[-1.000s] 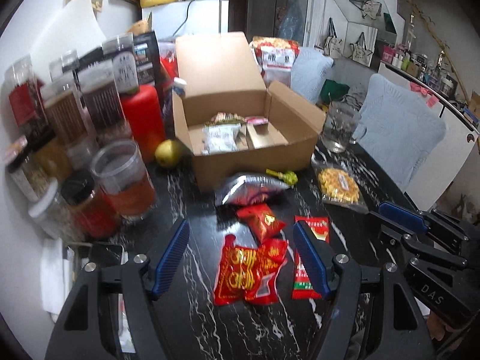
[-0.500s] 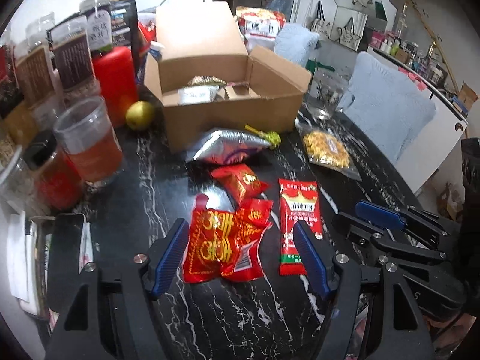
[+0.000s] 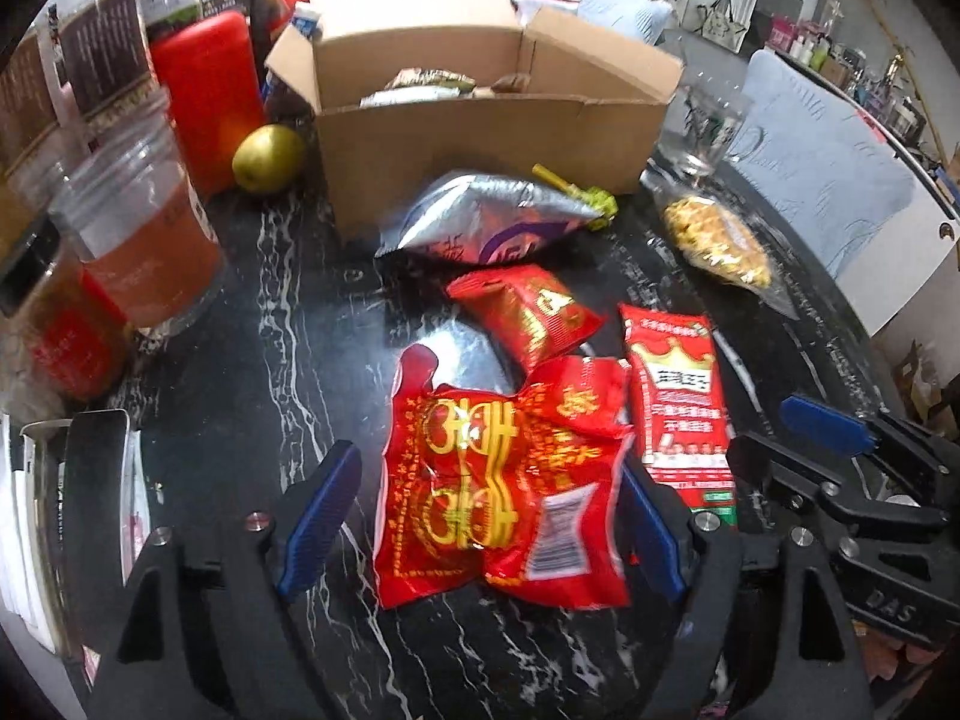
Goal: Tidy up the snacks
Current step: 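Grasp the red snack bag with the left gripper while the right grasps the red spicy-strip packet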
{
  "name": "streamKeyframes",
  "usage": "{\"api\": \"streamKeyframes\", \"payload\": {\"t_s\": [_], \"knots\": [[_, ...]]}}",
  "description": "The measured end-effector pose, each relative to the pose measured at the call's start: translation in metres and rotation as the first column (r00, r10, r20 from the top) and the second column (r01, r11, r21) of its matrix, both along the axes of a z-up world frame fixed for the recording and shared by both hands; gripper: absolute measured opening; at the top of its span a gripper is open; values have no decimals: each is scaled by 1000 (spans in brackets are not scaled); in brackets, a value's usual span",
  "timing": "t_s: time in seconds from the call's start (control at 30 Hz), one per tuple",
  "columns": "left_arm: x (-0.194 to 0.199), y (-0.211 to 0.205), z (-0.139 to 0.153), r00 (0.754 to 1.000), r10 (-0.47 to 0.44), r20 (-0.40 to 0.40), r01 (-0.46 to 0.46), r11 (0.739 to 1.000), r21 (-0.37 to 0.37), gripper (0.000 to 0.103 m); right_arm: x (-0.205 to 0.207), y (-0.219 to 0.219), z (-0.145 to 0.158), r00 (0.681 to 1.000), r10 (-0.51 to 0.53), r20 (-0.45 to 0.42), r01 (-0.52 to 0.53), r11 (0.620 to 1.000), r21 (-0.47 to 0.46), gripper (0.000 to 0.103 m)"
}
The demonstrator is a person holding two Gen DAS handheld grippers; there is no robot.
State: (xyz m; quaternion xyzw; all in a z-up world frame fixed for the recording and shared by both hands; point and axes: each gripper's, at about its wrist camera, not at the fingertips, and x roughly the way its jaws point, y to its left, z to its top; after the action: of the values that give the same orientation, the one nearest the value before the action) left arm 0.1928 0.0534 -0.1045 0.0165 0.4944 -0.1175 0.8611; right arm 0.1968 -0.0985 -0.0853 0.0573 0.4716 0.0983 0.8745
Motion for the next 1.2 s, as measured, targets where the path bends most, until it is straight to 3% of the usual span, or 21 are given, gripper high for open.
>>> {"api": "streamKeyframes", "payload": {"t_s": [0.1,0.23,0.43,0.67,0.87,0.93,1.0,1.2], "knots": [[6,4,-9,1000,9,-24,-8,1000,11,83,6,7,-5,1000,16,-13,-16,1000,-7,65],[15,12,-20,997,10,-71,-12,1000,-29,83,16,14,-11,999,28,-42,-28,1000,-8,73],[19,17,-22,999,23,-38,-22,1000,13,83,30,23,-20,997,17,-81,-19,1000,-21,74],[23,19,-25,999,30,-11,-29,997,70,83,36,33,-22,998,1,-55,-7,993,-118,76],[23,21,-26,1000,21,20,-22,998,58,82,30,42,-26,1000,11,-10,-13,978,-206,75],[20,21,-25,999,11,39,-13,999,46,72,27,43,-26,999,36,1,-35,978,-207,65],[16,21,-22,999,10,50,-13,999,48,53,23,42,-25,999,46,1,-45,978,-203,61],[13,24,-18,998,23,53,-24,999,34,47,20,34,-24,998,56,16,-52,983,-174,50]]}}
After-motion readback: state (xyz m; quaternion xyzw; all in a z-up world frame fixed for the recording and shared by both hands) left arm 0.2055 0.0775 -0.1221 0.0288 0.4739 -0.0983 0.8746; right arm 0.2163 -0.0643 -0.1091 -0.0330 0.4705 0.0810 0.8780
